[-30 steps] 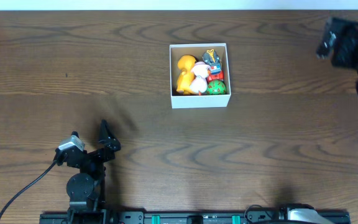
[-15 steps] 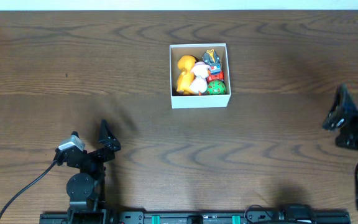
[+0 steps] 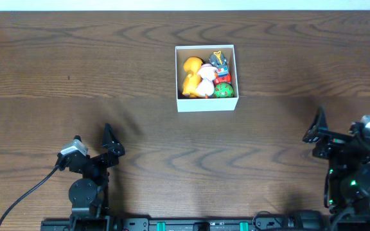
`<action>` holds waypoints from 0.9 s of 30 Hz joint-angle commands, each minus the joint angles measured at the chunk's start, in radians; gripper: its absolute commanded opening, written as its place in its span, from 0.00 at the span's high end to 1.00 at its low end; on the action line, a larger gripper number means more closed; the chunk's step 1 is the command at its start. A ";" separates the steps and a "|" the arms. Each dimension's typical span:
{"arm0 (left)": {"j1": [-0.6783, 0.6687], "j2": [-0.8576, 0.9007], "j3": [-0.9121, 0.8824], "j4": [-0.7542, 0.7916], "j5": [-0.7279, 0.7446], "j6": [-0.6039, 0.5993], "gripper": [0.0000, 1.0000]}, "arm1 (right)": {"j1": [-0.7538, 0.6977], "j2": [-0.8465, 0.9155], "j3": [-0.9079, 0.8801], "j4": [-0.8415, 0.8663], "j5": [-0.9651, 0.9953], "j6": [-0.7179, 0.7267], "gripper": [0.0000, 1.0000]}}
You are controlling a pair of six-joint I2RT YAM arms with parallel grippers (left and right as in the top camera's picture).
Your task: Pack container
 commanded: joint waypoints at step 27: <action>0.002 -0.004 -0.023 -0.033 -0.008 0.013 0.02 | 0.009 -0.370 -0.571 0.312 -0.164 -0.143 0.01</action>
